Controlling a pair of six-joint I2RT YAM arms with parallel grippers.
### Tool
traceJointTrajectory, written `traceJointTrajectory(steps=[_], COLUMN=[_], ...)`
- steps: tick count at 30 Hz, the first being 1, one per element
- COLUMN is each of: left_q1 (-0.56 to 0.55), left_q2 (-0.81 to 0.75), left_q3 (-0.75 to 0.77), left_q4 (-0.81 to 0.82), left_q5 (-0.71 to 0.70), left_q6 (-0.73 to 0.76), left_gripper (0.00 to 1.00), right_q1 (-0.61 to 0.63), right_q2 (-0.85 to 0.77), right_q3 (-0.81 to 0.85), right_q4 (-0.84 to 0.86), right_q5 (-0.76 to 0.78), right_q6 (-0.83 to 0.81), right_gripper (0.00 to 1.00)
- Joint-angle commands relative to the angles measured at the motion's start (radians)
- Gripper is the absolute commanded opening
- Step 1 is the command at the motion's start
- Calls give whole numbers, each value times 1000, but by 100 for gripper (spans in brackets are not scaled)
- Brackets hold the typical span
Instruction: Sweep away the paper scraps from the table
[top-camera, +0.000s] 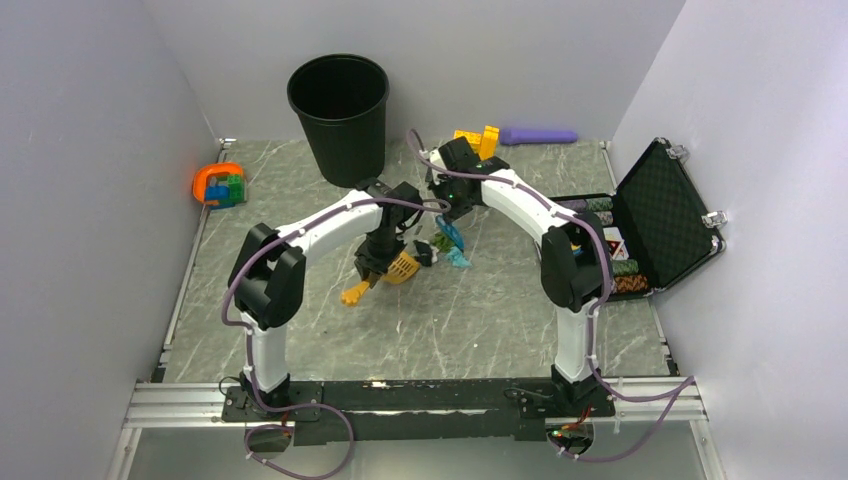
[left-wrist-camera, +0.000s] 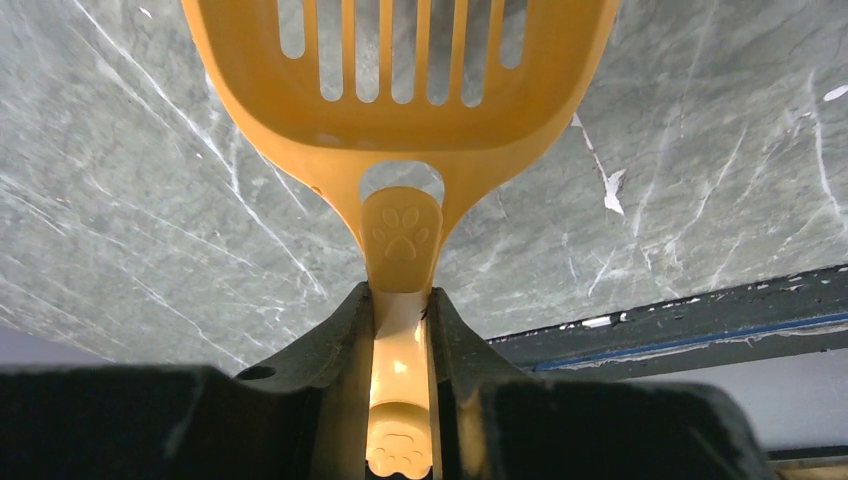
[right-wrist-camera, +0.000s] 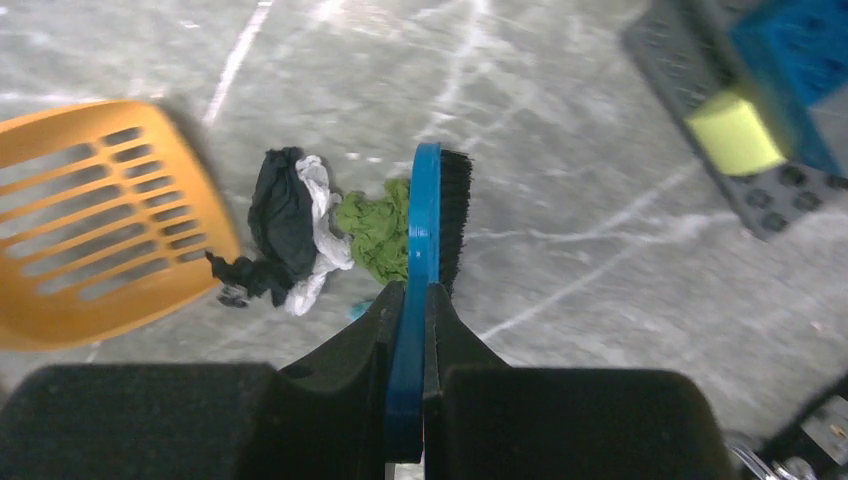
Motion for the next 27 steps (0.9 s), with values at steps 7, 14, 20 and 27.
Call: traceJointTrajectory(steps=[7,14,20,27], left_q1=[-4,-3,-4,-13], left_q2=[47,38,2,-68], left_q3=[88,75,14,-78], left_q4=[-24,-12,22,48], left_q5=[-14,2,17,-6], left_q6=[38,40,43,43], left_gripper=[0,0,0,0], right_q1=[51,50,5,-62], right_q2=[-65,-96,-172,-264], right_q3=[-107,-120,-173,-225], right_q4=[149,210,243,221], right_q5=[-428,-601,-656,-533], right_q6=[111,177,220,236], right_gripper=[0,0,0,0])
